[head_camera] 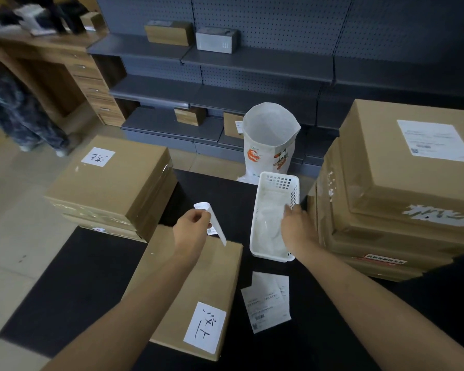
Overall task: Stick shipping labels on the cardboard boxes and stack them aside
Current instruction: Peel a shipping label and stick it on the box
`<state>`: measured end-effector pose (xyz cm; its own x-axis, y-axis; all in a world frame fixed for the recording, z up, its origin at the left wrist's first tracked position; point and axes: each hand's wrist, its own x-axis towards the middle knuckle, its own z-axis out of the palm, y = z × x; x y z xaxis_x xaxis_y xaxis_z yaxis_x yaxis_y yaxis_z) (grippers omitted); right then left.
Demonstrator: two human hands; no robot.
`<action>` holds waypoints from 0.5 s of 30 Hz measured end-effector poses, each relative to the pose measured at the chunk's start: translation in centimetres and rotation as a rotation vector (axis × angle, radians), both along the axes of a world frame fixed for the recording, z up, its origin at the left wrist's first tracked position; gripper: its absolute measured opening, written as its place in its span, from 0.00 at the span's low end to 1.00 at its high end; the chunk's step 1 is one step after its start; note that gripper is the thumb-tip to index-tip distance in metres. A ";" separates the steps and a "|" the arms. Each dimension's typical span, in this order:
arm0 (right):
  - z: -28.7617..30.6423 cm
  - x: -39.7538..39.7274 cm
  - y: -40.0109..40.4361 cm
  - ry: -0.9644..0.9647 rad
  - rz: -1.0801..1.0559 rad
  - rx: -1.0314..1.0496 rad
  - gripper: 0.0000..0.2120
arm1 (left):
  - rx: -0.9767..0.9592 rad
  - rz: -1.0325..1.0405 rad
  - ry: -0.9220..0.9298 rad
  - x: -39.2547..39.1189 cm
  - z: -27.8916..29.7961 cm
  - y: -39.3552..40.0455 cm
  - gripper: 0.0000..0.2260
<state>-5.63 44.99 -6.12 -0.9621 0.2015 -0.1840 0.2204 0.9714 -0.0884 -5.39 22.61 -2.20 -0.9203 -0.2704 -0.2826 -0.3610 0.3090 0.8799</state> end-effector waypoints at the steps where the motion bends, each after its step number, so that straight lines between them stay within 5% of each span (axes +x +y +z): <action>1: 0.3 0.2 -0.3 0.032 0.059 -0.054 0.17 | 0.001 -0.008 0.009 0.0 0.0 0.2 0.07; 7: 2.1 3.4 -5.4 0.187 0.281 -0.473 0.19 | 0.055 -0.031 -0.009 0.3 -0.4 1.6 0.07; 11: 1.9 4.6 -7.6 0.231 0.148 -0.503 0.21 | 0.104 -0.108 -0.065 1.1 -0.8 2.5 0.07; 15: 1.8 5.5 -7.5 0.314 0.088 -0.512 0.09 | 0.174 -0.217 -0.089 2.3 -0.7 2.8 0.07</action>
